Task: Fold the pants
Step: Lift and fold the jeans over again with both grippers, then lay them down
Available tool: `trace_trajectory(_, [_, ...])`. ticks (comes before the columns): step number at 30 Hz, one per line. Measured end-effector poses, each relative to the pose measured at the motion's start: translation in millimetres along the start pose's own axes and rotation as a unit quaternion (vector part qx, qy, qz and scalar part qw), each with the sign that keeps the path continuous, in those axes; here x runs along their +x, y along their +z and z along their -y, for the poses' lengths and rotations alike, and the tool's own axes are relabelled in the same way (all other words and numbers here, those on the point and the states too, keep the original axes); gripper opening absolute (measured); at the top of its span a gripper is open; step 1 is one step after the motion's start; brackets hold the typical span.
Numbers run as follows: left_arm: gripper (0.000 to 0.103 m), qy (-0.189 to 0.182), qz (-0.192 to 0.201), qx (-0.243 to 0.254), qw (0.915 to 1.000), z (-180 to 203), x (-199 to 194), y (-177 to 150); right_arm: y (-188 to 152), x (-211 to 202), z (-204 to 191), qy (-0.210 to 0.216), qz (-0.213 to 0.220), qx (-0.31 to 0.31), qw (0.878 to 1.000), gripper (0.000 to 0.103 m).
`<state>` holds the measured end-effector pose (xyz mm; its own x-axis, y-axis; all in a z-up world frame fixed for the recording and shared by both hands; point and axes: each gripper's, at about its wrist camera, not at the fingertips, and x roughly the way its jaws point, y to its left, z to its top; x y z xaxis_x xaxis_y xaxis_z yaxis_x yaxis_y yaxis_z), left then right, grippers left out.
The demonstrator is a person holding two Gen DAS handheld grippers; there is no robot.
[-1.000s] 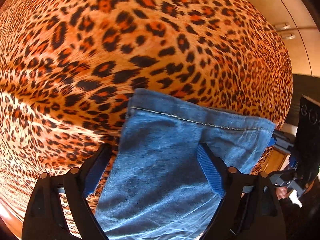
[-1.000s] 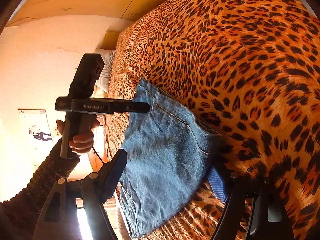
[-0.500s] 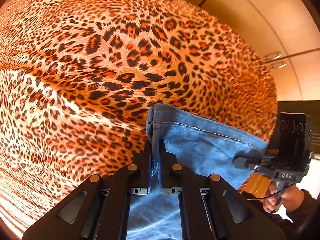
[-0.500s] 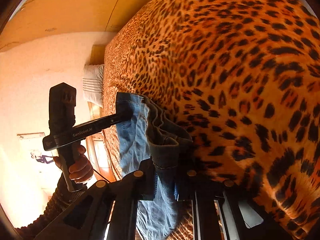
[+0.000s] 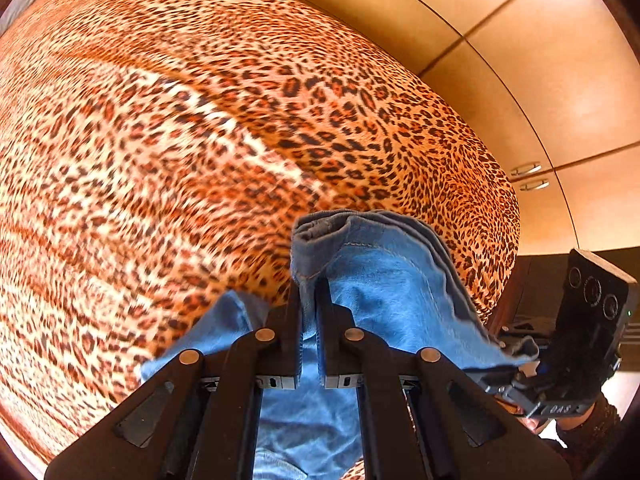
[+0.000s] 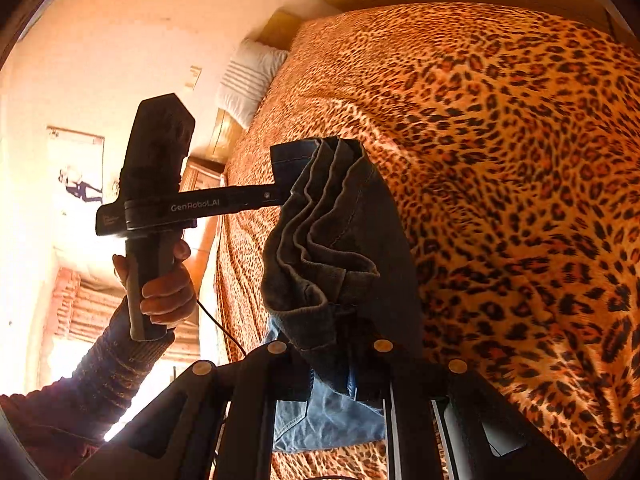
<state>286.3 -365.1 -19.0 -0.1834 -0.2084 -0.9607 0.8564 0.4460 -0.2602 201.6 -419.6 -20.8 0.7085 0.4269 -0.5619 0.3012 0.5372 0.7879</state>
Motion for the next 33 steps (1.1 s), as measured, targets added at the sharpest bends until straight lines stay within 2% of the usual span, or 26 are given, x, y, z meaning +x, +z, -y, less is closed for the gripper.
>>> trace_trajectory(5, [0.004,-0.002,0.006,-0.048,0.9988,-29,-11,-41,-23,29,-34,0.002,-0.05,-0.053,0.997,0.011])
trace_trajectory(9, [0.005,0.007,0.003,-0.091,0.9958,-54,-12,-83,-52,59,-54,-0.001,-0.111,-0.092,0.99,0.011])
trace_trajectory(12, [0.006,0.02,-0.015,-0.133,0.9908,-72,-4,-120,-78,90,-61,-0.01,-0.168,-0.115,0.979,0.011])
trace_trajectory(14, [0.011,0.037,-0.031,-0.162,0.9856,-84,5,-147,-99,114,-65,-0.023,-0.213,-0.134,0.967,0.012])
trace_trajectory(16, [0.011,0.058,-0.05,-0.194,0.9781,-95,11,-172,-116,138,-67,-0.051,-0.246,-0.159,0.955,0.016])
trace_trajectory(19, [0.011,0.051,-0.057,-0.259,0.9629,-112,11,-214,-133,167,-67,-0.107,-0.306,-0.193,0.926,0.025])
trace_trajectory(21, [0.017,0.039,-0.037,-0.301,0.952,-117,-1,-245,-132,166,-74,-0.106,-0.334,-0.215,0.911,0.029])
trace_trajectory(22, [0.032,0.037,-0.025,-0.325,0.9445,-118,-8,-261,-128,162,-81,-0.1,-0.342,-0.231,0.905,0.033])
trace_trajectory(23, [0.051,0.03,-0.008,-0.351,0.9358,-117,-14,-278,-120,154,-89,-0.09,-0.348,-0.247,0.9,0.042])
trace_trajectory(25, [0.061,0.009,0.027,-0.395,0.9182,-106,-21,-310,-96,134,-103,-0.063,-0.333,-0.27,0.901,0.052])
trace_trajectory(27, [0.062,-0.025,0.049,-0.432,0.9003,-86,-19,-332,-65,119,-110,-0.051,-0.303,-0.277,0.91,0.07])
trace_trajectory(28, [0.062,-0.042,0.057,-0.45,0.8903,-74,-14,-340,-47,118,-110,-0.05,-0.294,-0.277,0.913,0.071])
trace_trajectory(30, [0.064,-0.072,0.075,-0.485,0.8685,-47,-2,-348,-17,127,-111,-0.055,-0.294,-0.285,0.911,0.071])
trace_trajectory(33, [0.065,-0.102,0.086,-0.536,0.8338,-14,22,-346,11,155,-118,-0.052,-0.312,-0.316,0.894,0.071])
